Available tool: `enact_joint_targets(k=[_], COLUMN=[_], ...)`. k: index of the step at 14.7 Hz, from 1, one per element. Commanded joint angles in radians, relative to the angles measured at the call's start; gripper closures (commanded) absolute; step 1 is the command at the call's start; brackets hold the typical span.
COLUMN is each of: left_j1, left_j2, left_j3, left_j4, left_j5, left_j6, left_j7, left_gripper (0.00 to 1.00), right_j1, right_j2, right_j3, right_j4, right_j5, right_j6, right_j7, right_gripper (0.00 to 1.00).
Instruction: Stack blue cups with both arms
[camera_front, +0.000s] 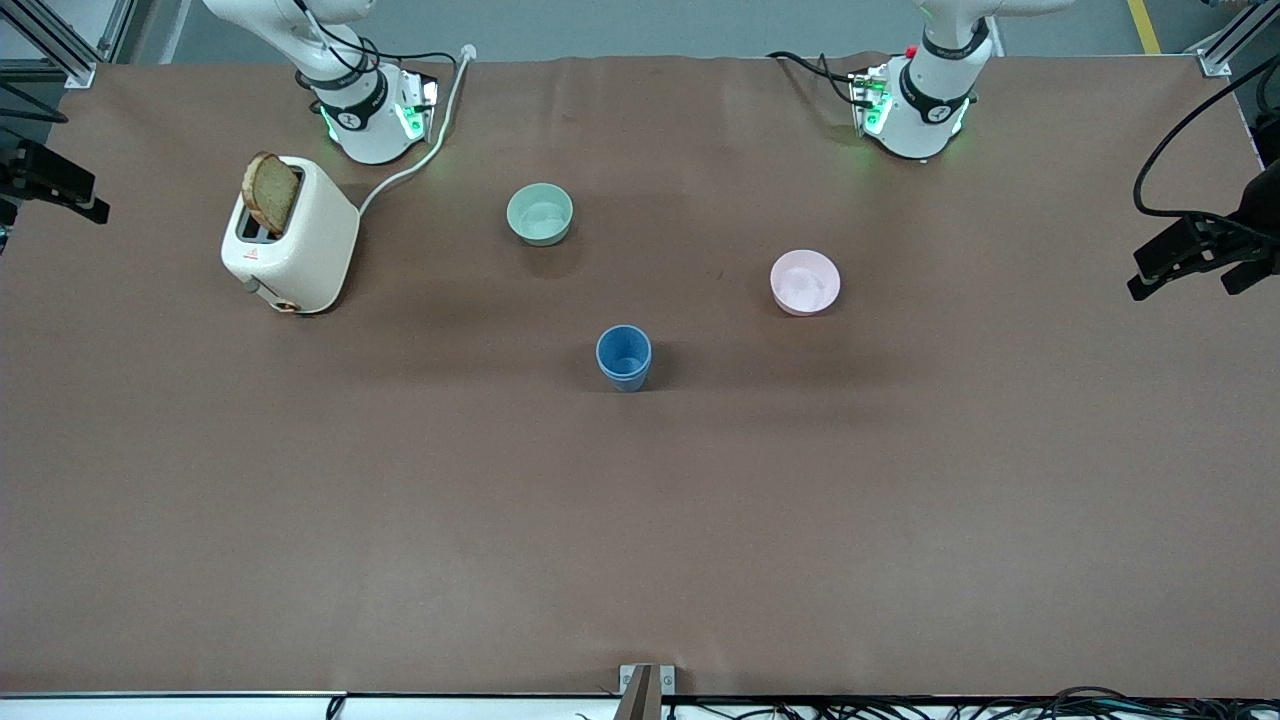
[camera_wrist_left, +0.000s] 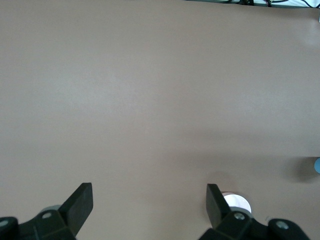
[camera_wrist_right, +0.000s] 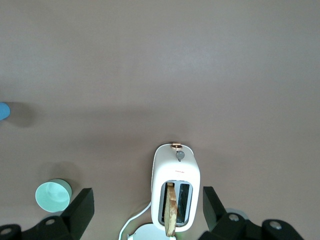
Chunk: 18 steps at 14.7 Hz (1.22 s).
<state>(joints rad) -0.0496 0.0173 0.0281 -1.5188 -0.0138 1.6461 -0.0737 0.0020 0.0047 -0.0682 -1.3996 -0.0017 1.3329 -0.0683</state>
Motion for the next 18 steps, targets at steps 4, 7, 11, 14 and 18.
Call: enact_joint_targets(k=[4,7,11,14,18], left_j1=[0.008,0.005,0.01,0.007,0.004], left_j2=[-0.004,-0.004,0.0,-0.002,-0.002], left_j3=[-0.017,-0.019,-0.017,-0.017,-0.019], left_j4=[0.014,0.014,0.014,0.014,0.016], left_j5=[0.011,0.012,0.011,0.012,0.012], left_j6=[-0.026,-0.045,-0.045,-0.045,-0.045], left_j7=[0.002,0.002,0.018,0.018,0.019], left_gripper=[0.0,0.0,0.0,0.0,0.0], right_j1=[-0.005,-0.004,-0.002,-0.002,0.0], right_j2=[-0.003,-0.002,-0.002,-0.002,0.0], right_j3=[0.002,0.002,0.002,0.002,0.002], right_j4=[-0.004,-0.006,-0.006,-0.006,-0.009], right_j5=[-0.007,-0.009,-0.007,-0.004,-0.003], right_j6=[0.066,0.074,0.075,0.083,0.089], right_j7=[-0.01,-0.008,-0.008,-0.007,-0.007], right_gripper=[0.04,0.04,0.04,0.04,0.04])
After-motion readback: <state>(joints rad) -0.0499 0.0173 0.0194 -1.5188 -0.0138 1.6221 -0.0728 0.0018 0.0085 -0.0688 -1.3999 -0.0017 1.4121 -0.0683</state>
